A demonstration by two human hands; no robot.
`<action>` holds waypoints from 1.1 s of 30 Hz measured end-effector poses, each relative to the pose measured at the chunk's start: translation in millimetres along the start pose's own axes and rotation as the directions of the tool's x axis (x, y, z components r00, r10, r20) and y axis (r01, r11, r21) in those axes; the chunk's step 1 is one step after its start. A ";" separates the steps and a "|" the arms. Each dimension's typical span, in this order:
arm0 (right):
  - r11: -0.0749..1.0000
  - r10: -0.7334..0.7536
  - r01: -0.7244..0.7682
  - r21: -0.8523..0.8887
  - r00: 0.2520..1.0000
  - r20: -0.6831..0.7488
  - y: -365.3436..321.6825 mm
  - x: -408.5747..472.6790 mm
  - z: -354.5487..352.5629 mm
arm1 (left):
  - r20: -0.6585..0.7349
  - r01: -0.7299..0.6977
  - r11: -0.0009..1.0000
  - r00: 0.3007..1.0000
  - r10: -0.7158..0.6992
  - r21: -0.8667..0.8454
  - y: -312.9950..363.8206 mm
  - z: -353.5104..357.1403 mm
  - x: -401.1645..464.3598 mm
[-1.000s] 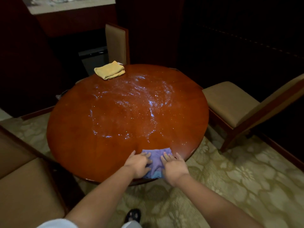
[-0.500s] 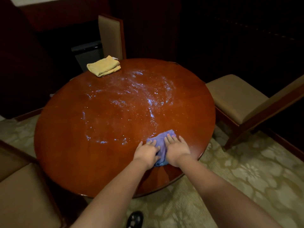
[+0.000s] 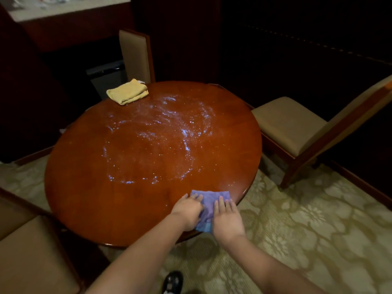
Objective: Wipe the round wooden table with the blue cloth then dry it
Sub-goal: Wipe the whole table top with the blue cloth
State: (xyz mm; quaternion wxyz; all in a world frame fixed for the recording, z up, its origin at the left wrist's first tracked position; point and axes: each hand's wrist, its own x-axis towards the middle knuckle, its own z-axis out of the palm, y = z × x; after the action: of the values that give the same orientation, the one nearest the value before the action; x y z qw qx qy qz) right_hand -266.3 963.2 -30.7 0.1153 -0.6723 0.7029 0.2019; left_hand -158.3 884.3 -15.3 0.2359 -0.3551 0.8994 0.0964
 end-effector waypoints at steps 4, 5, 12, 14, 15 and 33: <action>0.996 0.073 -0.072 -0.043 0.997 0.026 1.2 7.5 -0.6 | 0.010 -0.085 0.996 0.996 0.085 0.008 -0.2 -10.8 21.7; 0.994 0.101 -0.100 -0.046 0.995 0.025 4.6 11.7 -0.7 | 0.012 -0.098 0.995 0.995 0.098 0.001 1.2 -13.8 27.7; 0.991 0.099 -0.102 -0.084 0.995 -0.034 52.5 61.0 -16.1 | -0.084 -0.001 0.998 0.996 0.006 0.055 8.4 -30.1 60.4; 0.990 0.064 -0.068 -0.123 0.997 -0.032 62.1 72.1 -17.4 | -0.137 0.037 0.997 0.990 -0.028 0.065 9.5 -28.8 60.8; 0.988 0.054 -0.057 -0.140 0.998 -0.024 64.1 72.3 -17.1 | -0.143 0.047 0.997 0.989 -0.038 0.063 9.8 -27.5 59.4; 0.999 0.030 -0.030 0.014 1.000 -0.005 71.5 37.2 -4.0 | -0.011 -0.029 0.996 0.999 0.030 0.080 29.4 -29.2 40.6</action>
State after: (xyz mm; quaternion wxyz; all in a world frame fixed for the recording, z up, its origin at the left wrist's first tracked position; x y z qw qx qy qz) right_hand -339.4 929.0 -34.0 0.1149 -0.6612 0.7147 0.1970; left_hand -214.7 871.7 -9.7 0.2428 -0.3326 0.9091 0.0620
